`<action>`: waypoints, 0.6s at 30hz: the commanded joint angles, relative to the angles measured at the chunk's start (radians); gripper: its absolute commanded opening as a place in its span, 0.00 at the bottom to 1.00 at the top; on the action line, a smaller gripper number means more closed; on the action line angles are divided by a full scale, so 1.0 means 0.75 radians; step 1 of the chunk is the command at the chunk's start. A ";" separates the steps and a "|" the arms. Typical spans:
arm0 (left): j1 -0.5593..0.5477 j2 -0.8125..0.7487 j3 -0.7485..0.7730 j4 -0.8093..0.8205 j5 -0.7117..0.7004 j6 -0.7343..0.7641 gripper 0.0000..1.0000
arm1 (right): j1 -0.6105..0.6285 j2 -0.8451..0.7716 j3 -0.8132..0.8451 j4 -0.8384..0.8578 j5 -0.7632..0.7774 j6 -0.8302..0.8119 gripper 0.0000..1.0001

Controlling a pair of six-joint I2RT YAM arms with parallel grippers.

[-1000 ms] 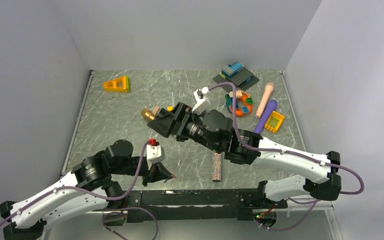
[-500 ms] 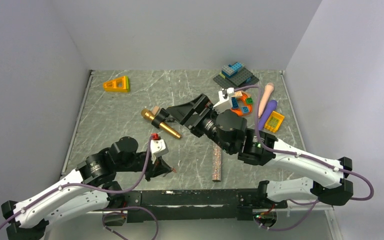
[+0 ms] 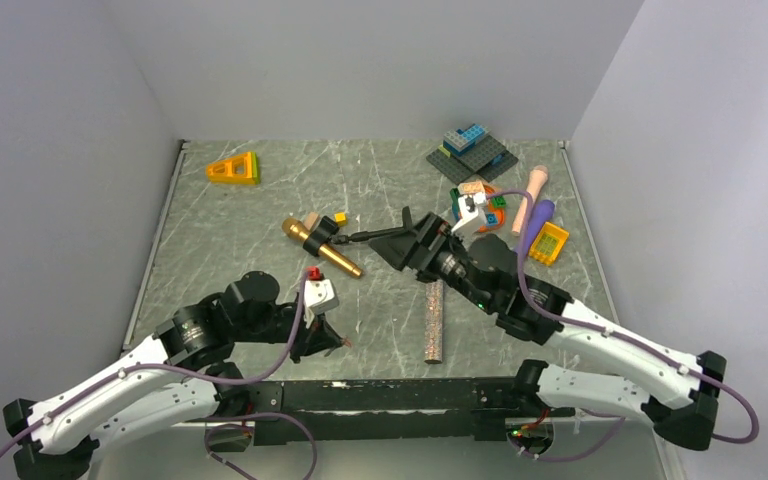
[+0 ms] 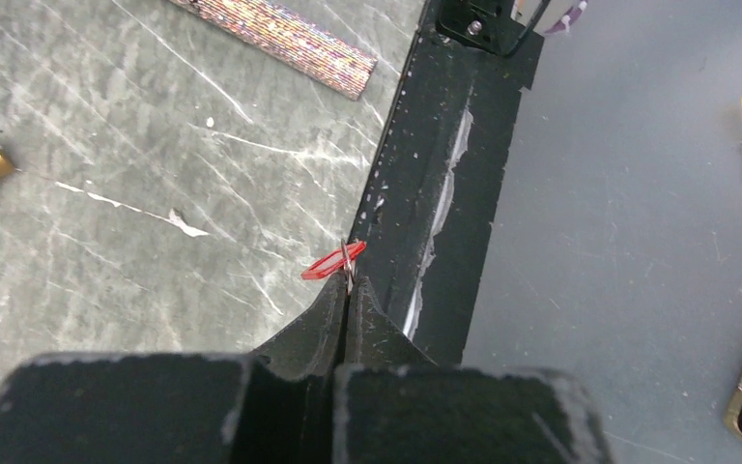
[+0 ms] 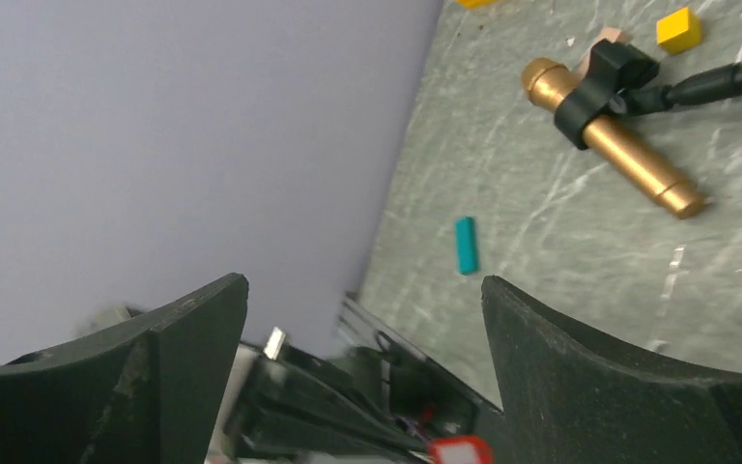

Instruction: Remove the keys from the keyring

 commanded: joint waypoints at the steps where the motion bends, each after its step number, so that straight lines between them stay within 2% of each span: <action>1: 0.008 -0.003 0.091 -0.034 0.137 0.052 0.00 | -0.051 -0.198 -0.126 0.205 -0.237 -0.509 0.92; 6: 0.016 -0.011 0.137 -0.055 0.339 0.141 0.00 | -0.097 -0.155 -0.066 0.028 -0.574 -0.840 0.78; 10: 0.026 -0.033 0.144 -0.037 0.475 0.259 0.00 | -0.097 -0.087 -0.033 -0.031 -0.825 -0.966 0.71; 18: 0.073 0.012 0.135 -0.005 0.441 0.264 0.00 | -0.089 0.016 -0.009 -0.033 -1.110 -1.041 0.53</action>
